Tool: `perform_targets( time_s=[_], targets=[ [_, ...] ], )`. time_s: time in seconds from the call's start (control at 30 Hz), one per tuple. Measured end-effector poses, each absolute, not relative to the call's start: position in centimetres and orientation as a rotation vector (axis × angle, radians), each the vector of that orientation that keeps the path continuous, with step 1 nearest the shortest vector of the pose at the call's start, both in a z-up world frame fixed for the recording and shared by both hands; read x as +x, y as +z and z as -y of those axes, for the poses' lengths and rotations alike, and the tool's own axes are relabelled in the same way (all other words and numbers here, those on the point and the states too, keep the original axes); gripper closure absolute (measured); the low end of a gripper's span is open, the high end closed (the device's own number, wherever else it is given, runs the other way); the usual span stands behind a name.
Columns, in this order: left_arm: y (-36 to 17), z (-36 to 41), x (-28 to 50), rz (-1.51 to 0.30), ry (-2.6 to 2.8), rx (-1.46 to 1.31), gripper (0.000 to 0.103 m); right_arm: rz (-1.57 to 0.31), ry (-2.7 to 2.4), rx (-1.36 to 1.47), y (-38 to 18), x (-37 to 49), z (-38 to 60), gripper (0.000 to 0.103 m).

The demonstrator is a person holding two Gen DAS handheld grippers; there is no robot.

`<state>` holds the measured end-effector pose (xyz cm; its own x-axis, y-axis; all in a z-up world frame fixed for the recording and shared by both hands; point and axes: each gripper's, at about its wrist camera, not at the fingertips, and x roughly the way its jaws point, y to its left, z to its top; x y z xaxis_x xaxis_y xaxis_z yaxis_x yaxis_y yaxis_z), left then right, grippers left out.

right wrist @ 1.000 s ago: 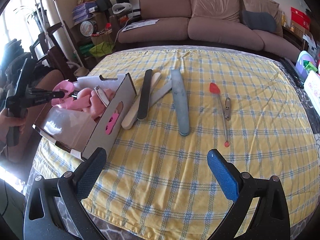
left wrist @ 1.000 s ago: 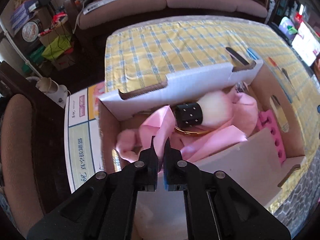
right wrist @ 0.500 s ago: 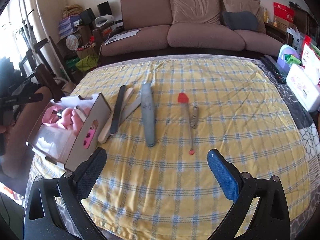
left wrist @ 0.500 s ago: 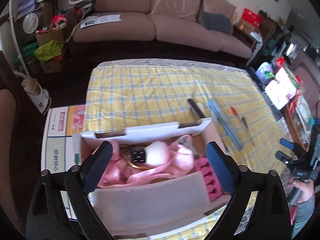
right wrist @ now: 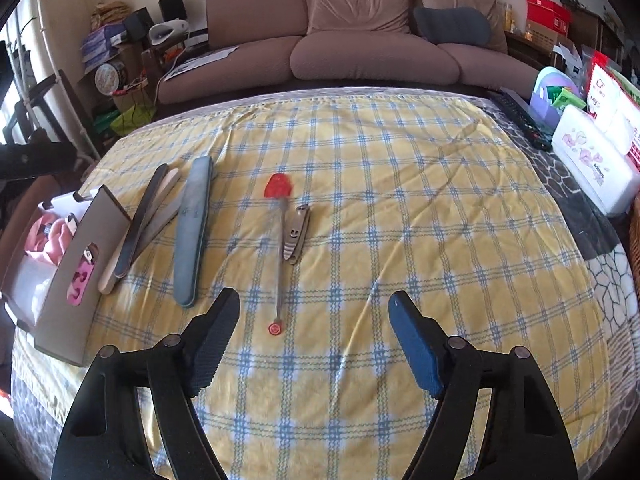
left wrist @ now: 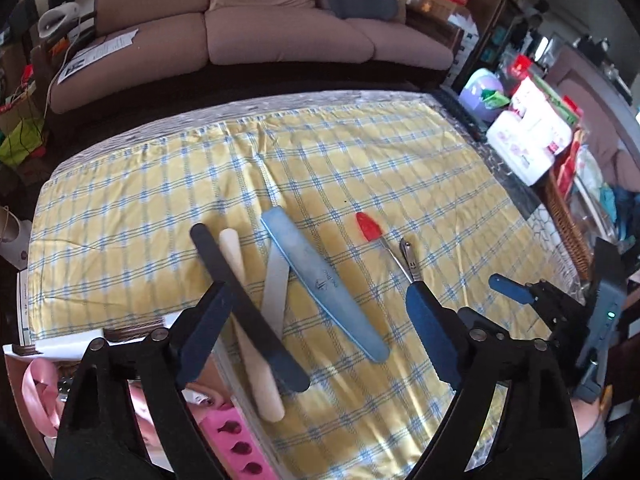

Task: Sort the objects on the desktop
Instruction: 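Reach the left tool to the light blue nail file and grasp it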

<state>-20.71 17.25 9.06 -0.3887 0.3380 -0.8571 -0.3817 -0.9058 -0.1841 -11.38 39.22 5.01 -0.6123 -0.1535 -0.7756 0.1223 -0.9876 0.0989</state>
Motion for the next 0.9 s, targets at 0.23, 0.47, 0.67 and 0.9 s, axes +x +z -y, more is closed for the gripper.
perform_targets(
  time_s=[0.23,0.47,0.67,0.9],
  targets=[
    [3.1,-21.3,-23.8,-0.118,2.303,-1.583,0.035,0.129,-2.684,1.272,4.6,-12.2,-40.1,0.034],
    [0.8,-22.9,-23.7,-0.255,2.321,-1.56,0.071,0.161,-2.69,1.246,4.5,-12.9,-40.9,0.034],
    [2.6,-22.1,-23.2,-0.235,2.306,-1.487,0.077,0.133,-2.695,1.232,4.4,-14.0,-40.2,0.034],
    [8.0,-19.3,-21.3,-0.03,2.293,-1.335,0.077,0.062,-2.7,1.258,3.7,-16.8,-38.2,0.043]
  ],
)
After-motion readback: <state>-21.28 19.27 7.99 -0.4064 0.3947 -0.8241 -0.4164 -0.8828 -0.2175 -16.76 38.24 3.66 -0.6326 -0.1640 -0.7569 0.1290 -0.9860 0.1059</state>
